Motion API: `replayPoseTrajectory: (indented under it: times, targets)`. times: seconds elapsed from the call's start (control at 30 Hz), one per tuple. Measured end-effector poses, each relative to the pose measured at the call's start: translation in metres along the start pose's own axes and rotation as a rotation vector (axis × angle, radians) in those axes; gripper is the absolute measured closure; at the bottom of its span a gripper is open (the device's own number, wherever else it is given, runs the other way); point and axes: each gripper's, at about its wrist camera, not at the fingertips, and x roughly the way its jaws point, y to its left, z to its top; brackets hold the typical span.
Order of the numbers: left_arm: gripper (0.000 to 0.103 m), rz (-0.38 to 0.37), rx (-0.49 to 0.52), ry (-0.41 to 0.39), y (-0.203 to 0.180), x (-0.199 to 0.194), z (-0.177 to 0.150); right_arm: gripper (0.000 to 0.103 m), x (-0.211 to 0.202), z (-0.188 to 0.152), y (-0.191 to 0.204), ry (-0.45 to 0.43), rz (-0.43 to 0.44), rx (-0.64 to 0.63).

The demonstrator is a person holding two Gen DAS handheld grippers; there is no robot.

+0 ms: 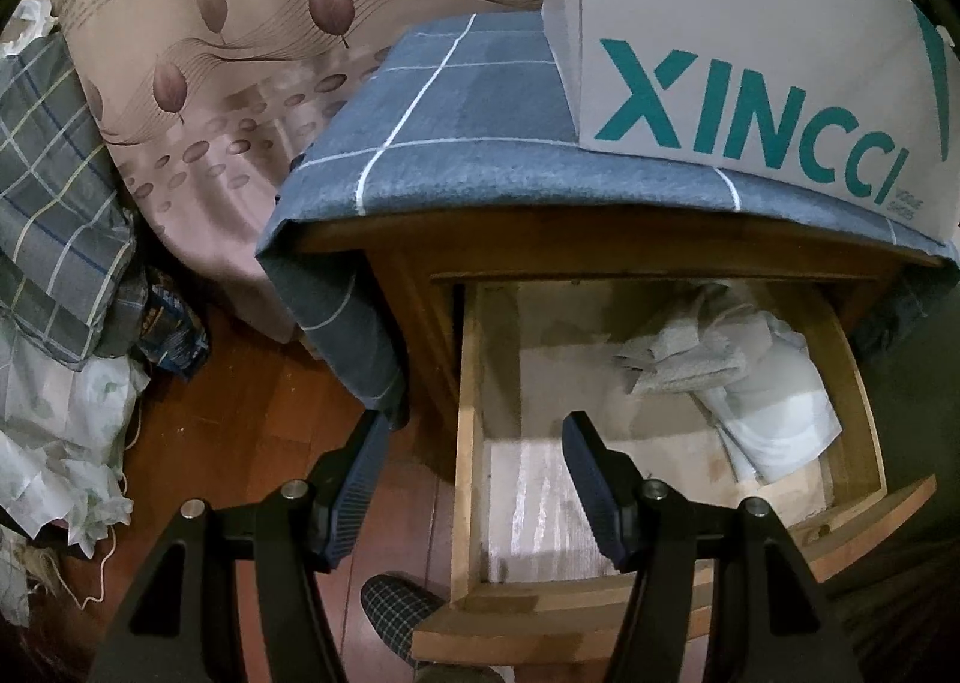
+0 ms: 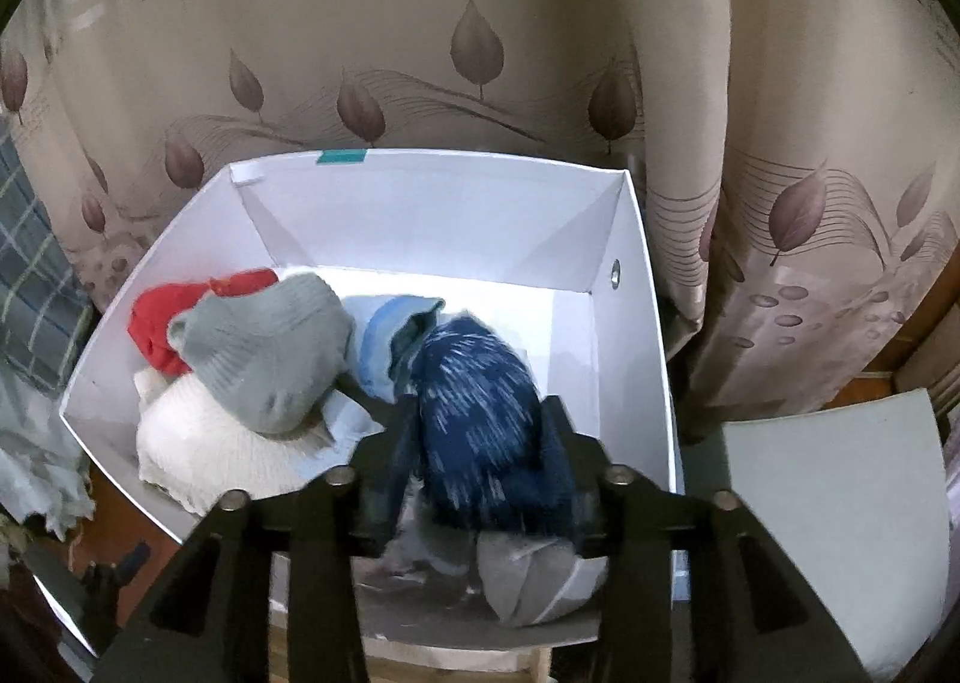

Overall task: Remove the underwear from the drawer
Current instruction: 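Carry the navy patterned underwear with the right tool into the box and release, then return the right tool into the drawer above the white patterned underwear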

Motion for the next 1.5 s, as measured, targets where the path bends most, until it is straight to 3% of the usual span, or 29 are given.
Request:
replayPoseTrajectory:
  times: [0.13, 0.33, 0.67, 0.83, 1.13, 1.5]
  targets:
    - [0.041, -0.003, 0.001, 0.005, 0.0, 0.001, 0.001, 0.051, -0.016, -0.003, 0.005, -0.027, 0.019, -0.019]
    - [0.041, -0.002, -0.009, 0.007, 0.003, 0.001, 0.0, 0.05, -0.05, -0.028, 0.019, -0.061, 0.076, -0.118]
    - [0.041, -0.001, -0.057, 0.02, 0.013, 0.002, 0.002, 0.047, -0.07, -0.085, 0.03, -0.004, 0.169, -0.213]
    - [0.041, -0.002, -0.08, 0.02, 0.018, 0.002, 0.002, 0.047, -0.047, -0.121, 0.046, 0.071, 0.185, -0.313]
    - [0.041, 0.001, -0.149, 0.01, 0.034, -0.002, 0.003, 0.052, 0.042, -0.182, 0.096, 0.214, 0.135, -0.609]
    - [0.041, -0.005, -0.19, 0.036, 0.045, 0.004, 0.003, 0.06, 0.146, -0.222, 0.131, 0.244, -0.079, -0.993]
